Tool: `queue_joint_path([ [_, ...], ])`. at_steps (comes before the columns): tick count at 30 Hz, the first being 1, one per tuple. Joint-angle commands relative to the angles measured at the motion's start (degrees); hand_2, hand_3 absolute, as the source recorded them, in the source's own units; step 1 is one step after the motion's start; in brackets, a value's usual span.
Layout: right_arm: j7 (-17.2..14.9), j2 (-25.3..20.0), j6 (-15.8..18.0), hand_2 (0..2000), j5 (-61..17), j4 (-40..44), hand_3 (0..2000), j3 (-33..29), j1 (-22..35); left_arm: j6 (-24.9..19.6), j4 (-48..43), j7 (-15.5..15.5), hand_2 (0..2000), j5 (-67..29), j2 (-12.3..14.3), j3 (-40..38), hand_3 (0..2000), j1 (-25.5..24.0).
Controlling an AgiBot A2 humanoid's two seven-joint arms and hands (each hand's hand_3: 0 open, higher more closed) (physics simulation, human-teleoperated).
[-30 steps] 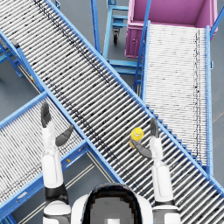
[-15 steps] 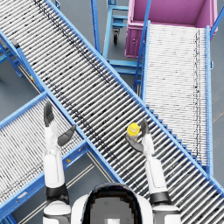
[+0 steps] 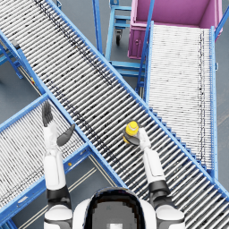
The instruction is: Pick up the oil and place it on the left assembly line, put the cola on the right, and keep Sprite still
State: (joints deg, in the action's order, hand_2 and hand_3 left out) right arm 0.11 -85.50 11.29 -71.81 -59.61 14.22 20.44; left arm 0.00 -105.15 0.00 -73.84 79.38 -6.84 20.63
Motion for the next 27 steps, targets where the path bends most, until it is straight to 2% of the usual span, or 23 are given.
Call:
queue_joint_path([
  [1, -0.08, 0.69, -1.09, 2000, 0.02, -6.69, 1960, 2.48, -1.48, 0.00, -0.39, 0.00, 0, 0.00, 0.02, -0.02, 0, 0.13],
  [3, -0.26, 1.06, -7.78, 2000, 0.15, -16.38, 2000, 0.97, -2.97, 0.00, -0.65, 0.00, 0, 0.00, 0.20, 0.51, 0, -0.55],
  [5, -0.42, 0.02, -9.22, 2000, 0.21, -23.82, 2000, -0.50, -0.88, 0.00, -0.09, 0.00, 0, 0.00, 0.53, 0.18, 0, -2.52],
  [6, -0.18, -0.79, -8.61, 2000, 0.28, -25.47, 2000, -1.27, 0.79, 0.00, 0.38, 0.00, 0, 0.00, 0.68, -0.28, 0, -3.20],
  [8, -0.12, -2.12, -3.79, 2000, 0.39, -27.85, 2000, -2.97, 3.69, 0.00, 0.83, 0.00, 0, 0.00, 0.96, -1.07, 0, -4.30],
  [9, -0.26, -2.45, -2.82, 2000, 0.41, -28.19, 2000, -3.30, 4.40, 0.00, 0.70, 0.00, 0, -0.01, 1.06, -1.40, 0, -4.60],
  [15, -0.45, -4.42, -0.99, 2000, 0.47, -29.28, 2000, -6.07, 9.79, 0.00, 0.98, 0.00, 0, 0.00, 1.60, -1.47, 0, -6.30],
  [16, -0.44, 1.80, -0.82, 2000, 0.48, -29.12, 2000, 0.31, 12.50, 0.00, -0.02, 0.00, 0, 0.00, 1.70, 0.36, 0, -6.88],
  [17, -0.43, -3.81, -0.75, 2000, 0.50, -29.17, 2000, -4.40, 12.65, 0.00, -0.79, 0.00, 0, -2.50, 1.71, 1.37, 0, -6.75],
  [18, -0.45, -4.21, -0.60, 2000, 0.47, -29.38, 2000, -3.89, 13.67, 0.00, -1.00, 0.00, 0, -5.05, 1.72, 2.96, 0, -6.32],
  [19, -0.43, -3.29, -0.61, 2000, 0.48, -29.80, 2000, -1.92, 14.85, 0.00, -1.46, 0.00, 0, -7.60, 1.78, 4.71, 0, -6.05],
  [20, -0.42, 13.34, -0.61, 2000, 0.48, -30.02, 2000, 17.12, 22.64, 0.00, -1.88, 0.00, 0, -10.15, 1.90, 6.67, 0, -5.70],
  [21, -0.38, -0.53, -0.36, 2000, 0.54, -29.67, 2000, 2.76, 17.25, 0.00, -2.23, 0.00, 0, -12.71, 2.06, 8.85, 0, -5.26],
  [24, -0.34, -0.89, -0.82, 2000, 0.46, -30.24, 2000, 3.53, 18.16, 0.00, -2.82, 0.00, 0, -19.69, 2.78, 13.48, 0, -4.44],
  [27, -0.37, -1.82, -0.97, 2000, 0.46, -30.51, 2000, 6.31, 18.87, 0.00, -2.13, 0.00, 0, -22.64, 4.76, 18.83, 0, -2.29],
])
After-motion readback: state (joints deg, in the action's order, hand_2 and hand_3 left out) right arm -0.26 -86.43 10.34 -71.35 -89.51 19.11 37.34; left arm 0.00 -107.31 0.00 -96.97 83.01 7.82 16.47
